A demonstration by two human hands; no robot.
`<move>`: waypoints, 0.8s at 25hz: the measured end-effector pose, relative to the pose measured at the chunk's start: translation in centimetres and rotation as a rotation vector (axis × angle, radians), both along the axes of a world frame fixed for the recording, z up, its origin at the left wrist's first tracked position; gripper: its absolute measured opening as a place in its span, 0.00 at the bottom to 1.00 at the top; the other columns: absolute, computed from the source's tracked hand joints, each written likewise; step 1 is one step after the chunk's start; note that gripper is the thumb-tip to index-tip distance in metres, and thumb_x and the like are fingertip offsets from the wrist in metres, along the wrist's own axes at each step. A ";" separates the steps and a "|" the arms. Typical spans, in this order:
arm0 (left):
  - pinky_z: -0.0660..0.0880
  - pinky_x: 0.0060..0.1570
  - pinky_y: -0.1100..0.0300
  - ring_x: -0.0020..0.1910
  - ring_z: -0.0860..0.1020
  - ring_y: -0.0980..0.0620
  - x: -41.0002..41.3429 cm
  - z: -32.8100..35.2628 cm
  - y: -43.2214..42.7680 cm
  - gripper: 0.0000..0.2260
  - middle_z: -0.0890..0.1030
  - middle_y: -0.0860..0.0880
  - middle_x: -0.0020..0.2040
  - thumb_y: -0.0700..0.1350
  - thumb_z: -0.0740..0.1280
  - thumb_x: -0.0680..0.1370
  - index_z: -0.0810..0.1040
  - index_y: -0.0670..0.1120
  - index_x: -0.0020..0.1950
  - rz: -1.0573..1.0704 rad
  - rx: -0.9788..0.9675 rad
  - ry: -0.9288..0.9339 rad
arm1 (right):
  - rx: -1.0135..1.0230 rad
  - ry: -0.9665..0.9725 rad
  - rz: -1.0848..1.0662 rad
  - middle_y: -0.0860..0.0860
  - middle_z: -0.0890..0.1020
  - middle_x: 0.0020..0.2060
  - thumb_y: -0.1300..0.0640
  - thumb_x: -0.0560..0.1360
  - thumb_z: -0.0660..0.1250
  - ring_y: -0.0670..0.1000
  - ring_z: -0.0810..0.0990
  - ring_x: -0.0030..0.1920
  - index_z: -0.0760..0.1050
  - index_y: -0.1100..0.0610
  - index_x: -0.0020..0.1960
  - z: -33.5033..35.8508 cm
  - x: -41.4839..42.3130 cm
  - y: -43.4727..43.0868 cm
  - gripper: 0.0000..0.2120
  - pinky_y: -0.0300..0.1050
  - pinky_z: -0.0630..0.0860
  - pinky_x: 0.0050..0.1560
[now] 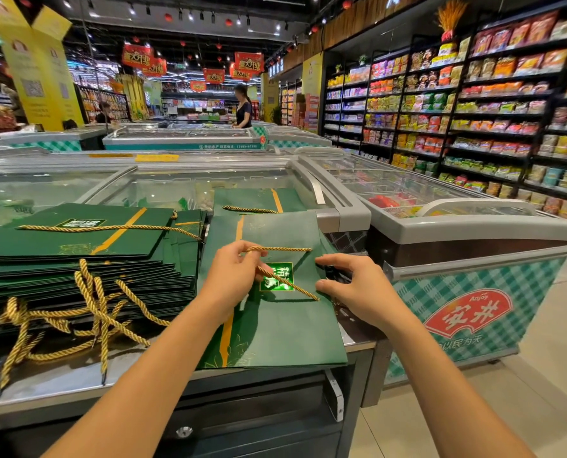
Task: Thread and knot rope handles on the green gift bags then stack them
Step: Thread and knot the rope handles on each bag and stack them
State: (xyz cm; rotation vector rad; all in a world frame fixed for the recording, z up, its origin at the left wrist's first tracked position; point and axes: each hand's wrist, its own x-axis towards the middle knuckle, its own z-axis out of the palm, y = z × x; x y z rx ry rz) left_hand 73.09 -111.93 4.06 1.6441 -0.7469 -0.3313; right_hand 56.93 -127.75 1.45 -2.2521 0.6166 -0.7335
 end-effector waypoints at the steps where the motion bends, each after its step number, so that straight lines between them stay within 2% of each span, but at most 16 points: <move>1: 0.75 0.41 0.61 0.36 0.76 0.53 0.1 -0.1 0.1 0.10 0.82 0.48 0.37 0.39 0.58 0.84 0.80 0.44 0.53 -0.016 -0.004 0.017 | 0.004 -0.005 0.001 0.44 0.82 0.62 0.52 0.73 0.77 0.44 0.77 0.64 0.80 0.44 0.65 0.0 0.0 0.0 0.21 0.42 0.73 0.65; 5: 0.69 0.38 0.63 0.34 0.71 0.55 0.6 -0.2 0.7 0.12 0.74 0.49 0.34 0.41 0.57 0.85 0.81 0.45 0.53 -0.110 0.053 0.009 | 0.004 -0.008 -0.005 0.44 0.82 0.61 0.53 0.73 0.77 0.45 0.78 0.63 0.80 0.44 0.64 0.0 0.1 0.0 0.20 0.46 0.74 0.67; 8: 0.72 0.35 0.69 0.37 0.76 0.54 0.8 0.4 1.5 0.12 0.79 0.46 0.40 0.41 0.58 0.85 0.80 0.42 0.53 -0.140 0.001 0.085 | -0.001 -0.002 -0.009 0.45 0.82 0.61 0.52 0.73 0.77 0.45 0.78 0.64 0.80 0.44 0.64 0.0 0.1 0.1 0.21 0.47 0.74 0.67; 10: 0.73 0.34 0.70 0.38 0.79 0.53 0.8 0.7 2.2 0.11 0.82 0.45 0.40 0.41 0.57 0.85 0.79 0.41 0.53 -0.177 -0.048 0.144 | -0.007 -0.002 -0.009 0.44 0.82 0.61 0.52 0.73 0.77 0.45 0.78 0.64 0.80 0.43 0.64 0.0 0.2 0.1 0.20 0.48 0.74 0.68; 16: 0.70 0.38 0.56 0.32 0.73 0.52 0.7 0.0 1.4 0.11 0.78 0.49 0.30 0.45 0.57 0.85 0.78 0.48 0.51 -0.093 0.127 -0.193 | 0.005 0.008 -0.014 0.43 0.82 0.60 0.51 0.72 0.78 0.45 0.78 0.64 0.81 0.44 0.63 0.0 0.2 0.1 0.20 0.49 0.74 0.68; 20: 0.66 0.34 0.56 0.28 0.69 0.54 0.9 -0.3 1.1 0.11 0.72 0.50 0.29 0.46 0.57 0.85 0.78 0.51 0.48 -0.010 0.112 -0.304 | 0.033 0.008 0.006 0.40 0.81 0.61 0.47 0.72 0.78 0.43 0.77 0.65 0.80 0.42 0.62 0.1 -0.1 0.0 0.20 0.49 0.73 0.67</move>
